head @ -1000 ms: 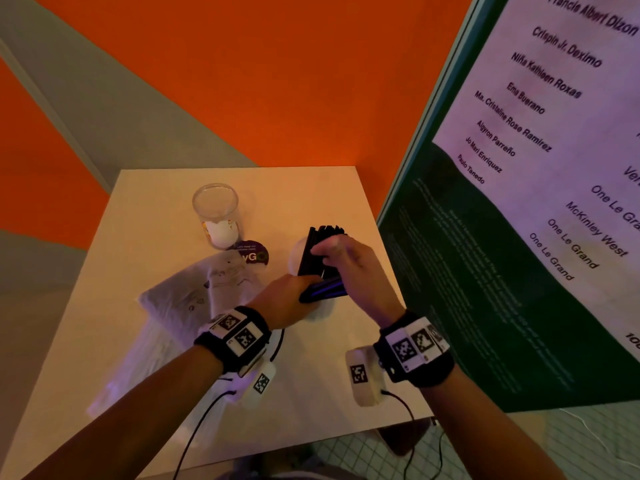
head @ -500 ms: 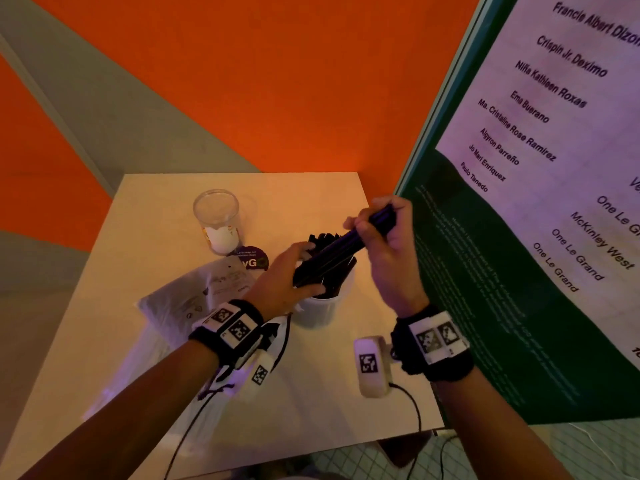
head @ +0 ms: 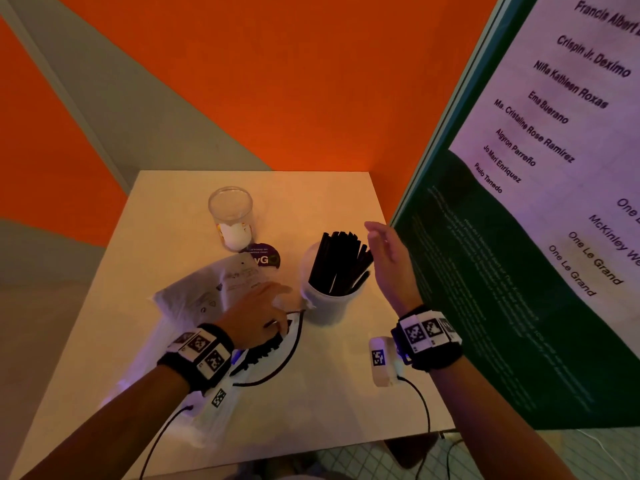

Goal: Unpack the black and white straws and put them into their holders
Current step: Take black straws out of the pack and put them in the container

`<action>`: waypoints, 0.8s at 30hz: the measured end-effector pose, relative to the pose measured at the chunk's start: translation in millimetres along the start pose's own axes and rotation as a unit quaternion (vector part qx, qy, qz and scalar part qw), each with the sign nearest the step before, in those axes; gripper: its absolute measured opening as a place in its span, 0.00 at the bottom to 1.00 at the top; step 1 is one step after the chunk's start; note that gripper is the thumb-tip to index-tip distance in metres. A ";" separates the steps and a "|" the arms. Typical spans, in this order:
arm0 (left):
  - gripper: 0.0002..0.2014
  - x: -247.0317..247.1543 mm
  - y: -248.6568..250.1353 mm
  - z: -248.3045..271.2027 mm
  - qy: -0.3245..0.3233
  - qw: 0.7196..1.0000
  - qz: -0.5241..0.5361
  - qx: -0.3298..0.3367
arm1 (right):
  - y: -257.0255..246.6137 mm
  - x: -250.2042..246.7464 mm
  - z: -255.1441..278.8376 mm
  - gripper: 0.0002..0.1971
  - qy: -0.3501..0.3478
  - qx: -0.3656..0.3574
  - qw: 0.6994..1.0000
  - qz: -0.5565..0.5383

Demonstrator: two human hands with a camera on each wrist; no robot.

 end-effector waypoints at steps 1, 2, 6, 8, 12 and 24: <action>0.07 0.8 -3.4 3.8 -0.010 1.000 -0.009 -0.010 | 0.1 -1.1 0.4 0.16 -0.005 -0.004 1.000 0.017; 0.07 1.2 -7.5 7.9 -0.027 0.999 -0.014 -0.026 | -2.0 -2.3 1.6 0.17 -0.007 -0.006 0.999 0.031; 0.11 2.7 -23.9 24.7 -0.125 0.986 -0.016 -0.106 | -30.5 -0.1 20.8 0.12 0.054 -0.141 0.986 0.067; 0.14 0.8 -32.0 29.9 -0.125 0.981 -0.002 -0.151 | -44.0 17.4 40.7 0.09 0.034 -0.207 0.975 0.067; 0.14 -6.9 -34.6 31.3 -0.066 0.988 0.006 -0.141 | -30.7 93.2 85.1 0.10 -0.301 -0.125 0.934 0.147; 0.16 -30.7 -28.2 42.4 0.012 0.989 0.117 -0.094 | 58.0 227.5 123.8 0.17 -0.395 -0.042 0.815 0.423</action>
Point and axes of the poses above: each hand's wrist, its own z-axis away from the middle knuckle, its own x-axis out of the palm, y = z × x, the point moved 4 cm from there along -z, towards the middle knuckle, and after that the axes turned 6 degrees about y, right-handed, at the moved point
